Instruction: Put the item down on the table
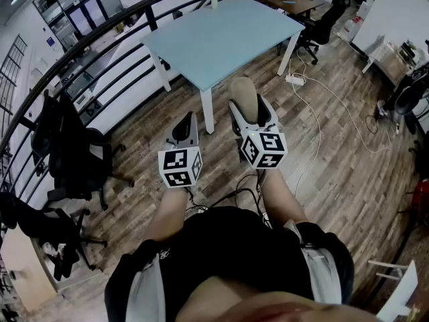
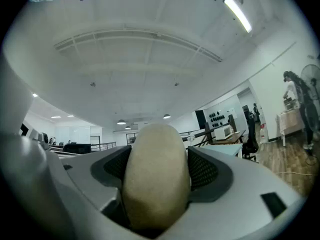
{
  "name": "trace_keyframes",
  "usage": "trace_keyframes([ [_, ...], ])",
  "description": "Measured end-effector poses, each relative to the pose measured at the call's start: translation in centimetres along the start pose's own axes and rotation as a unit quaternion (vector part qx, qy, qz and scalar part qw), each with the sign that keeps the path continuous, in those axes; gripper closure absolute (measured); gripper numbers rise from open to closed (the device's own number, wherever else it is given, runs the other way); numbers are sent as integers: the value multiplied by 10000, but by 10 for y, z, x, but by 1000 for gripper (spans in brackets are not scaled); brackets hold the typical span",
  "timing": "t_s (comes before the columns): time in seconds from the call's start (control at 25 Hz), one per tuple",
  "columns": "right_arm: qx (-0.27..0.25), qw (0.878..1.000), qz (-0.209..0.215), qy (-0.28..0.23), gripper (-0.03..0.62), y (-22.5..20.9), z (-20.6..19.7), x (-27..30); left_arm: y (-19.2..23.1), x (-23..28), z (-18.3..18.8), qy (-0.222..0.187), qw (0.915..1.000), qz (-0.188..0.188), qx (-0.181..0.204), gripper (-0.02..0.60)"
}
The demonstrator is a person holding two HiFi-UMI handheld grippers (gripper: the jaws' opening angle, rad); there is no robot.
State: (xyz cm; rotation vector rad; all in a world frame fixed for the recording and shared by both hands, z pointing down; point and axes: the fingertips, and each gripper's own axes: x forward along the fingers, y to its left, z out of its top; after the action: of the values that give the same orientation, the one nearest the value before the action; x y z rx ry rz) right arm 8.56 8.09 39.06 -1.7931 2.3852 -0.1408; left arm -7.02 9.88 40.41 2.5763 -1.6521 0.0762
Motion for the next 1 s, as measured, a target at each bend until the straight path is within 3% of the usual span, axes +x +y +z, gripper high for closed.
trace_keyframes([
  [0.48,184,9996,-27,-198,233,23,4,0,16,-10,3,-30,10000,-39,19,574],
  [1.0,228,9984,-351,-372,232,54,-2,7,53,-18,-8,13,9993,-370,34,574],
])
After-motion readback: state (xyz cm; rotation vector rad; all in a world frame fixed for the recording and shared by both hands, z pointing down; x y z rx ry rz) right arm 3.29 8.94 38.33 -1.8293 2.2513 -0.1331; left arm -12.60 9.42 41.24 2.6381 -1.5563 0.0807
